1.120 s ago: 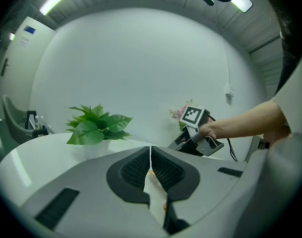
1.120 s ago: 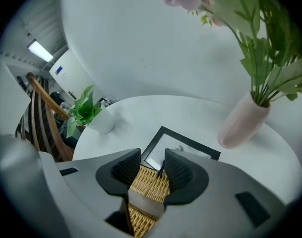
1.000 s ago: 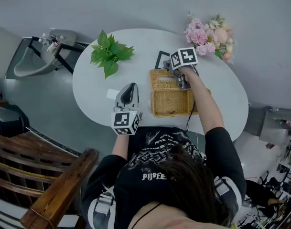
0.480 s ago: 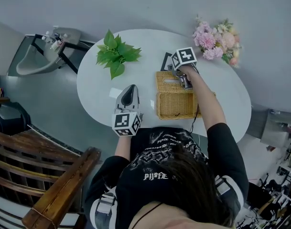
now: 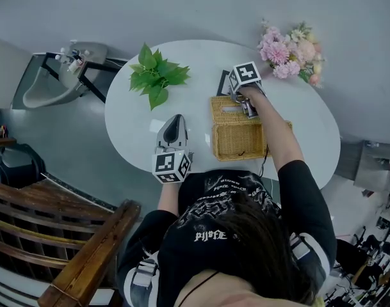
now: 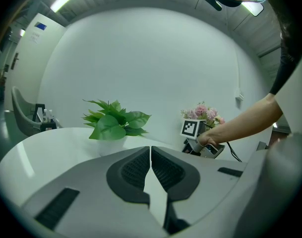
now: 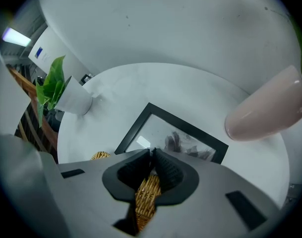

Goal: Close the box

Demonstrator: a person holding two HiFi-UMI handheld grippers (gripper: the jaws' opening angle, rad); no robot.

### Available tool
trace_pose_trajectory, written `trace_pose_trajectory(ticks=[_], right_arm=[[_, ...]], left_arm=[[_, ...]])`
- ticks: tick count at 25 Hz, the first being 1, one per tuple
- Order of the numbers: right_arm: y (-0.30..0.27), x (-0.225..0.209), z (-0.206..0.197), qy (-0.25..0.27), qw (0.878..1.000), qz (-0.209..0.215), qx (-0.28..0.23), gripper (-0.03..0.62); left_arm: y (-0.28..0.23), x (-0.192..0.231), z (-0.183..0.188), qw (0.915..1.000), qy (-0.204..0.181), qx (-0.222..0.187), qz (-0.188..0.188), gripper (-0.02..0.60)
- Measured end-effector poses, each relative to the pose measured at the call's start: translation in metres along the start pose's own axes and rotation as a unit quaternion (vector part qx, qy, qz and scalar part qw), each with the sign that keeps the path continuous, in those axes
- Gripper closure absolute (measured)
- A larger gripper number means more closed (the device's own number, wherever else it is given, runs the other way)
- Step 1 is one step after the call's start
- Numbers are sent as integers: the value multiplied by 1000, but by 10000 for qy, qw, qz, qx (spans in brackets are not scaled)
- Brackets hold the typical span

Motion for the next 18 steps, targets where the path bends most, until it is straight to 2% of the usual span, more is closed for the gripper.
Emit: trace_pose_trajectory(ticks=[3,7,12,18], right_arm=[[1,2,1,2,9999,111,-2,556],[2,7,5,-87,9992,375,-102,559],[7,7,7,-113,9984,503,-238,559],[19,10,11,-1,9980,437,-463,560]], left_arm=[[-1,4,0,10000,23,10,34,554],[-3,4,-2,10000,56,29,-18,554],[-7,-3,-4,9999,10,44,-119,554],[-7,-10,-4,9998,-49,39,-204,554]])
Point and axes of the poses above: the fingertips, and each gripper's own axes: y backward along the fingers, x to its left, z out of its top, the point moved 1 cm from there along y, backward along the fingers
